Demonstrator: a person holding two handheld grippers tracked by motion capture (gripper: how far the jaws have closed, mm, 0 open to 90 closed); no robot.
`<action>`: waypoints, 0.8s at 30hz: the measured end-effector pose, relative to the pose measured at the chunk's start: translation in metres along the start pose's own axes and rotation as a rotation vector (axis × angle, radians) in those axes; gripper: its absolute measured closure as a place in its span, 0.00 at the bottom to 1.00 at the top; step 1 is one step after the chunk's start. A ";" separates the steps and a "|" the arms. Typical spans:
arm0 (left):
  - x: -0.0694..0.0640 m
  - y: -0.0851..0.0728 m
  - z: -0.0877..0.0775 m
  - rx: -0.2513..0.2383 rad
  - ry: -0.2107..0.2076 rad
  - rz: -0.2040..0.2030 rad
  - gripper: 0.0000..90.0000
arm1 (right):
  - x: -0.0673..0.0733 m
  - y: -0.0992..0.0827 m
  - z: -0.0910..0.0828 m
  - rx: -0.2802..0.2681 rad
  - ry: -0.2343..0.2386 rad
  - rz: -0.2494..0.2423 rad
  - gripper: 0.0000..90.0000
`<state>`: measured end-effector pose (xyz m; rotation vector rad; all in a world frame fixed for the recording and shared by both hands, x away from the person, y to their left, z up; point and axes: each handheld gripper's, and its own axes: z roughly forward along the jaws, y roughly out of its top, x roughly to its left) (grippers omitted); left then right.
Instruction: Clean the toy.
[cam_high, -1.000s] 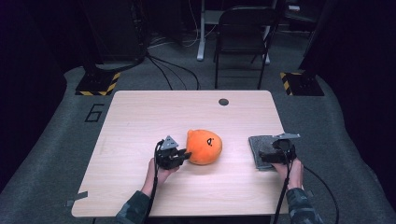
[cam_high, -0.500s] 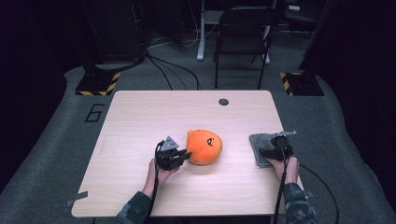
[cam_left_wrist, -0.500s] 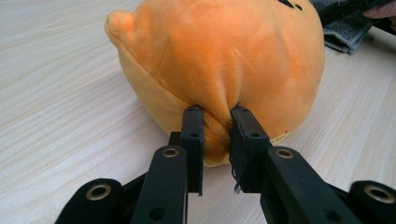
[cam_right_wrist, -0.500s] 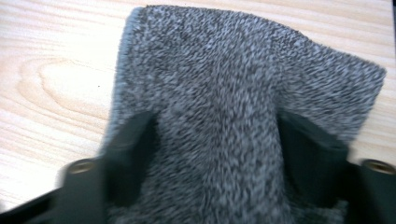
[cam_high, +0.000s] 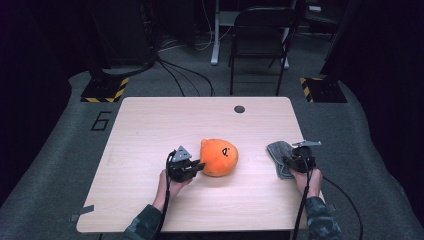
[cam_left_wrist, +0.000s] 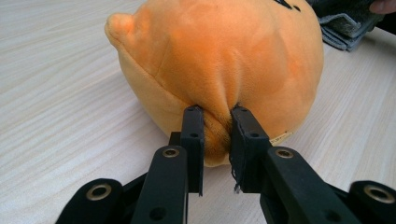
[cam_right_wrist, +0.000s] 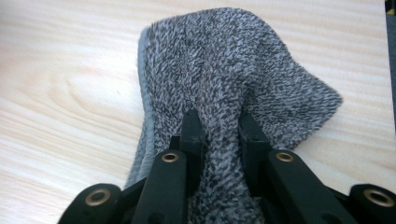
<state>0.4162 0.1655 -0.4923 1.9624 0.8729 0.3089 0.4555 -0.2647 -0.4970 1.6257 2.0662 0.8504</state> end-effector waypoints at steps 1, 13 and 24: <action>0.000 0.000 -0.001 0.006 -0.004 0.007 0.85 | 0.000 0.002 -0.002 -0.022 0.008 -0.008 0.85; -0.003 -0.001 -0.001 -0.013 0.002 0.011 0.86 | 0.040 0.028 -0.044 -0.148 0.123 -0.082 0.85; -0.006 0.001 -0.002 -0.018 0.011 0.043 0.85 | 0.110 0.047 -0.061 -0.162 0.219 -0.218 0.85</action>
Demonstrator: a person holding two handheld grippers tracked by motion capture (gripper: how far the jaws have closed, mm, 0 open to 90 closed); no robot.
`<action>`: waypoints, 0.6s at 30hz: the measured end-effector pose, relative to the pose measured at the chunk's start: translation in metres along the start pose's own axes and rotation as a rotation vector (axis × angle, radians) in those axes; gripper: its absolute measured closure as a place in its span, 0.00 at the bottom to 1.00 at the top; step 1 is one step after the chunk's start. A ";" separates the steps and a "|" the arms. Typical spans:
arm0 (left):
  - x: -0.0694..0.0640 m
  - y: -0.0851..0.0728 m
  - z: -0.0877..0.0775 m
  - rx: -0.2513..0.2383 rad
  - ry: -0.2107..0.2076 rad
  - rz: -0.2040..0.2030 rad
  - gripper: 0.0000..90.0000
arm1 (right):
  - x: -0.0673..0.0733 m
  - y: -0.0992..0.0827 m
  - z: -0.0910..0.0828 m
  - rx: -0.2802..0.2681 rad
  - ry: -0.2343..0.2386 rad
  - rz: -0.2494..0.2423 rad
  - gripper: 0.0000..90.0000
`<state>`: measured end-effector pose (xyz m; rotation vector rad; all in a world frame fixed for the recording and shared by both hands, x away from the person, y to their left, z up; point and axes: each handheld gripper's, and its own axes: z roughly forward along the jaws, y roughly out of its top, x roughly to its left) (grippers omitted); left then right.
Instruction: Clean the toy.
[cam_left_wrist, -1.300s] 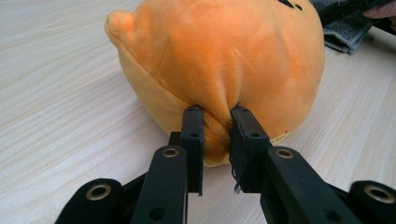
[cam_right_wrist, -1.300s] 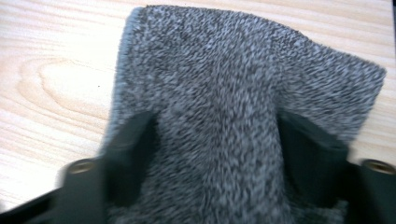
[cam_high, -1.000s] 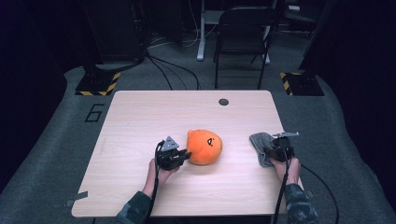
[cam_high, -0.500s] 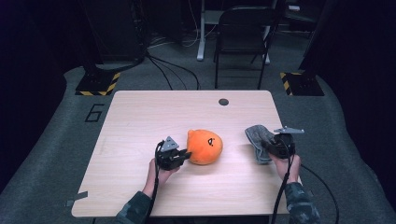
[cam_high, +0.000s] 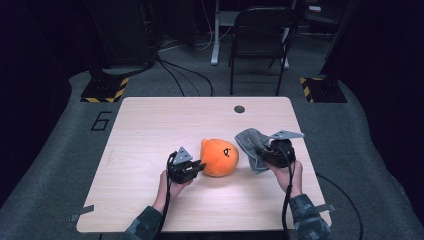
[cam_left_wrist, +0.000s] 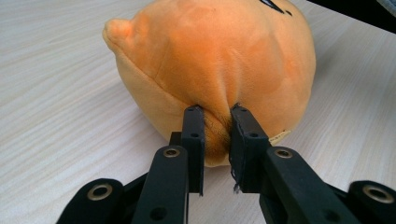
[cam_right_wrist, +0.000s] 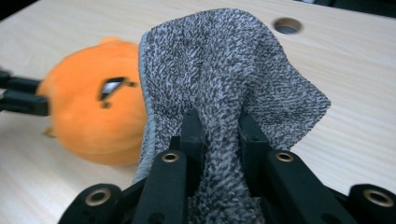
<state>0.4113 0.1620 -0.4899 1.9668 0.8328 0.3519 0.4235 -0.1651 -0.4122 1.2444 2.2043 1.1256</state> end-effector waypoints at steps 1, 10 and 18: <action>0.000 0.000 0.000 -0.003 0.000 -0.006 0.85 | 0.006 0.004 0.001 0.002 0.014 -0.014 0.85; -0.002 -0.001 0.000 -0.020 0.006 0.008 0.86 | 0.054 0.026 0.017 0.009 0.072 -0.120 0.85; -0.004 -0.001 -0.001 -0.028 0.007 0.028 0.87 | 0.088 0.037 0.043 0.017 0.130 -0.183 0.85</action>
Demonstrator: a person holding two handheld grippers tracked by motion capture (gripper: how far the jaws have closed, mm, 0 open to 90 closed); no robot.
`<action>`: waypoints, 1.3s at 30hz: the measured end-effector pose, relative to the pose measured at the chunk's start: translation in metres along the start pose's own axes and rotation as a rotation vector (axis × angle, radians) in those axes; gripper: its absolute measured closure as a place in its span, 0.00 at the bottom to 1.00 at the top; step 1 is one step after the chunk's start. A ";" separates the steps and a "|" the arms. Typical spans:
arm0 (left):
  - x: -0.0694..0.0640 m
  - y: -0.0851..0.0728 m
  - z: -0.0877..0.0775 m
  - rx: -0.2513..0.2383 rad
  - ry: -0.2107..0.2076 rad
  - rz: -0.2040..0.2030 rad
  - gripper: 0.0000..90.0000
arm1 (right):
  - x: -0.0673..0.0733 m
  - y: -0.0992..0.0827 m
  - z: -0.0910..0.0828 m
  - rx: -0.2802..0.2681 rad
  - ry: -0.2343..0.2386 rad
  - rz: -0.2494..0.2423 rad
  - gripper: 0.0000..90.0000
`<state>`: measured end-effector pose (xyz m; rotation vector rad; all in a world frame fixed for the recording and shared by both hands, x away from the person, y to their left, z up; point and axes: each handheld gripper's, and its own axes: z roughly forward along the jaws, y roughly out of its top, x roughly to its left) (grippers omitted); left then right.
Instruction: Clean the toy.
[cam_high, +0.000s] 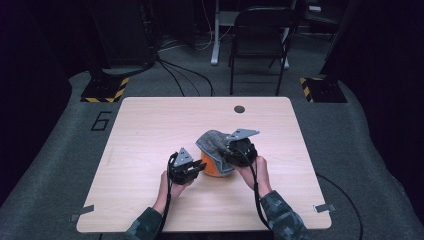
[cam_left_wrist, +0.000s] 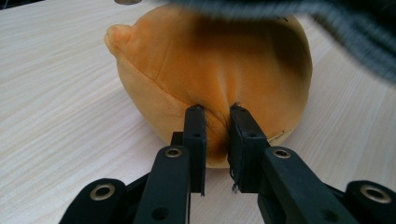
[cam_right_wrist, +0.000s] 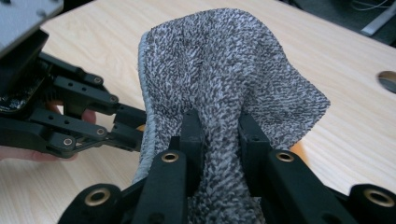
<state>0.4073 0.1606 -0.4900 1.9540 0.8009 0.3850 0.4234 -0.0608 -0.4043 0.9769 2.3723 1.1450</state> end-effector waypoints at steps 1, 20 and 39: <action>0.000 0.000 0.000 -0.003 0.005 0.004 0.87 | 0.002 0.000 0.004 0.007 -0.002 -0.003 0.85; -0.006 0.005 0.003 -0.014 0.000 0.054 0.88 | -0.028 -0.029 0.005 0.068 -0.109 0.051 0.85; -0.006 0.008 0.005 -0.015 -0.005 0.059 0.88 | -0.070 -0.067 0.013 0.188 -0.227 0.156 0.84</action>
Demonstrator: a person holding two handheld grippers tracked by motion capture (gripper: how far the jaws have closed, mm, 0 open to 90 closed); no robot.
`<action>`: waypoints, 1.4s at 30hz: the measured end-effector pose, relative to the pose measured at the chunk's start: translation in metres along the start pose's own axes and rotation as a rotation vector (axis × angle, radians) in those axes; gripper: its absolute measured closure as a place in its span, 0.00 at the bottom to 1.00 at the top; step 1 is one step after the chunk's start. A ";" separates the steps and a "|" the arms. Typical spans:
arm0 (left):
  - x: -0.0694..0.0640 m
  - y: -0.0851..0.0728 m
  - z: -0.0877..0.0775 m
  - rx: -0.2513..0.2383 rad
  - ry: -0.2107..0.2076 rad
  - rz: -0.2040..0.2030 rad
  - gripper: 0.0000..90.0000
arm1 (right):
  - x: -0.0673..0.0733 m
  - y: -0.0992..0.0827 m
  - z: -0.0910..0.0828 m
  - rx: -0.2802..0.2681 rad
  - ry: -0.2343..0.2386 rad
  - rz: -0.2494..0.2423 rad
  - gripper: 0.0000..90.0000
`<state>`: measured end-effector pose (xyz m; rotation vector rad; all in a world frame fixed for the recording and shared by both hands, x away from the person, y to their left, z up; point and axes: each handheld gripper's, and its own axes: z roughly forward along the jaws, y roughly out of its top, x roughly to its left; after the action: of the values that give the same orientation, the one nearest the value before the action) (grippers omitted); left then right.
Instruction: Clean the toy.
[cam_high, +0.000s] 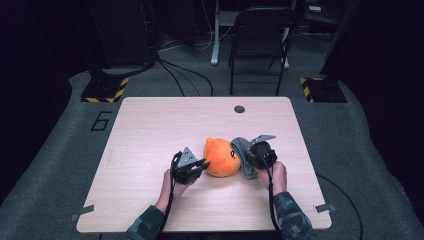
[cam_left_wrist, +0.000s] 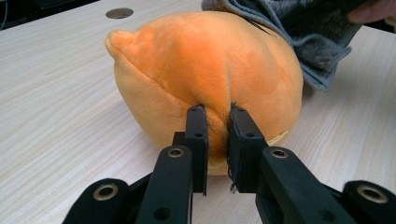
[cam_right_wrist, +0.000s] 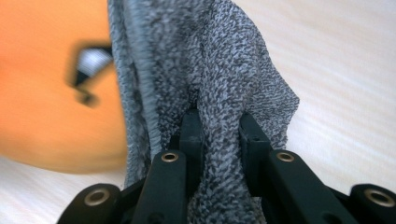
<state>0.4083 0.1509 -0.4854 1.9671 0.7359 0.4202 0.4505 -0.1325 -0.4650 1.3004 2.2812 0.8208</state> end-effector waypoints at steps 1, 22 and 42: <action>0.000 0.000 0.000 0.000 -0.005 -0.003 0.88 | -0.002 -0.002 0.003 0.012 0.001 0.004 0.84; -0.004 0.001 -0.001 -0.006 0.005 0.013 0.88 | 0.072 0.045 -0.048 -0.190 0.112 -0.191 0.84; -0.003 0.000 -0.001 -0.002 0.004 0.024 0.88 | 0.055 0.033 -0.024 -0.118 0.075 -0.150 0.84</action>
<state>0.4053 0.1493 -0.4845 1.9757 0.7149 0.4391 0.4300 -0.0793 -0.4276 1.0499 2.3163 0.9495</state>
